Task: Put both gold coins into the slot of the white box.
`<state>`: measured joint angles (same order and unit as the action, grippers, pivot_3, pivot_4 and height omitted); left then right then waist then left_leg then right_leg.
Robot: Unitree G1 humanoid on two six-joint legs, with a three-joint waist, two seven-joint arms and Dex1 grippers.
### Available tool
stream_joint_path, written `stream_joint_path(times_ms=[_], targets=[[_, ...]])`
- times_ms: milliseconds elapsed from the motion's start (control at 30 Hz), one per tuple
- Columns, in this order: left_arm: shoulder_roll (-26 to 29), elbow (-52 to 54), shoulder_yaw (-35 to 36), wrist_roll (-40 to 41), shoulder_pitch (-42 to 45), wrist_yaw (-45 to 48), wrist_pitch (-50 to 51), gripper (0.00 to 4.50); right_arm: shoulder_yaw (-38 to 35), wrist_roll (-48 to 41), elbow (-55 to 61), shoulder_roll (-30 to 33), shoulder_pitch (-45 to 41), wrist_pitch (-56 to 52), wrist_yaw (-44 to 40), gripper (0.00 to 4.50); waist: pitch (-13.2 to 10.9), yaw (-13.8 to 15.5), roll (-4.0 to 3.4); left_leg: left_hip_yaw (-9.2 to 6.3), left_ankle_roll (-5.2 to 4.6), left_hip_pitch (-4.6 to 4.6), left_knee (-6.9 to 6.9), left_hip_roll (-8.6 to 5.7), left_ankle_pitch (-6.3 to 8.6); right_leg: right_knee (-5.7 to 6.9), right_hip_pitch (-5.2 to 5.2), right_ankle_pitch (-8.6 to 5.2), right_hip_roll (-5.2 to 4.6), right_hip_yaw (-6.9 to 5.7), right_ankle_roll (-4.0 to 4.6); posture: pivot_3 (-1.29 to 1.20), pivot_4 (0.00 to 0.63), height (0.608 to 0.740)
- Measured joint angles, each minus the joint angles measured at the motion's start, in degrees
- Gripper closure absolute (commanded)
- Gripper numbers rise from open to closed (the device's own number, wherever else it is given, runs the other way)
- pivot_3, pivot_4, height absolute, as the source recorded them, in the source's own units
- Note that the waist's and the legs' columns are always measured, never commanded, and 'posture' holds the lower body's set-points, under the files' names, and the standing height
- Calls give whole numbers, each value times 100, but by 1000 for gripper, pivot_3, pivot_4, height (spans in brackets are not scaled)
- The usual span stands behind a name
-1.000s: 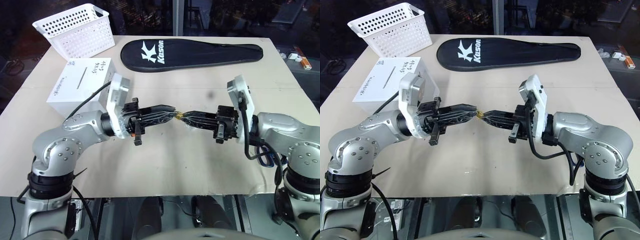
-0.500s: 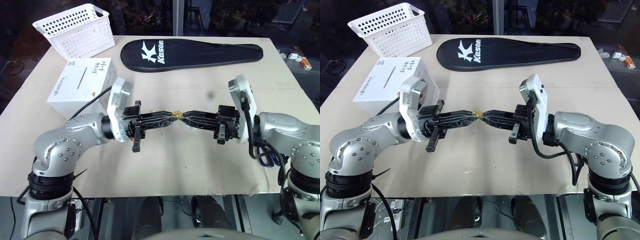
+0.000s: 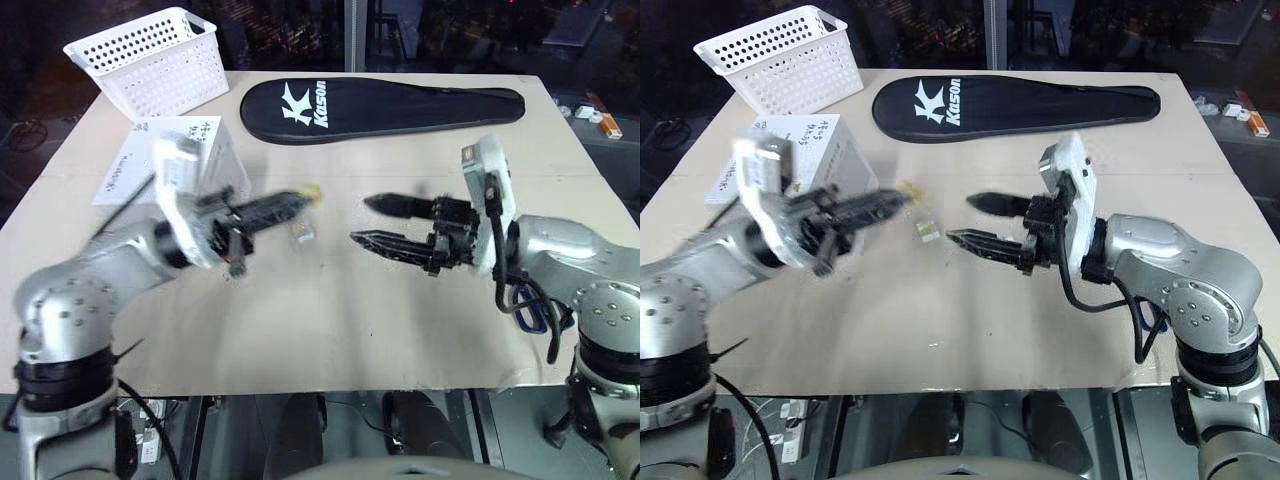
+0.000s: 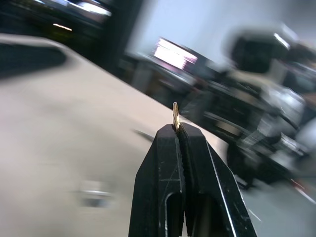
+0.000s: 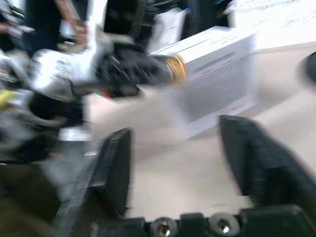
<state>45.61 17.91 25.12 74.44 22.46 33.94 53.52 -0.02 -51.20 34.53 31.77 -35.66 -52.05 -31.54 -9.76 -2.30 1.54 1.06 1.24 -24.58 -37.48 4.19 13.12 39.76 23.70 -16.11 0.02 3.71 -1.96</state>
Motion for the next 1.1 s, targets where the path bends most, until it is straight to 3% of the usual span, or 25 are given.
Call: stream_joint_path(times_ms=[233,300,367,600,1100], targets=[[1405,-891,223,-1299,625,-1225,224,4500,446,903,-483,-40,-617,911,-550,137,-13,20,14,-8,1,-6,3,0,0,-6,4,1,1,-11,2,0,150,727],[1941,-1682,-117,-1465,1461,-1388,971,4500,494,1106,-672,-38,-710,1193,-797,137,-15,52,19,-7,1,-8,1,-1,0,-6,3,0,-3,-14,1,0,150,727],[2123,-2579,-409,-1544,2375,-1287,1570,4500,589,1292,-861,-73,-820,1413,-950,137,-16,69,17,-4,0,-7,2,-5,0,-6,3,0,-3,-14,0,0,150,727],[1961,-3855,-980,-2090,3305,-1229,2634,4500,650,1605,-1055,-220,-835,1652,-1060,137,-17,54,16,-1,3,-25,3,-1,-2,4,27,-2,-3,-13,5,0,150,727],[1833,-3578,-1199,-3085,3328,-1041,2888,4500,641,1680,-785,-274,-562,1588,-951,137,-17,6,16,4,4,-16,1,-1,-2,15,26,-1,-4,-6,6,0,150,727]])
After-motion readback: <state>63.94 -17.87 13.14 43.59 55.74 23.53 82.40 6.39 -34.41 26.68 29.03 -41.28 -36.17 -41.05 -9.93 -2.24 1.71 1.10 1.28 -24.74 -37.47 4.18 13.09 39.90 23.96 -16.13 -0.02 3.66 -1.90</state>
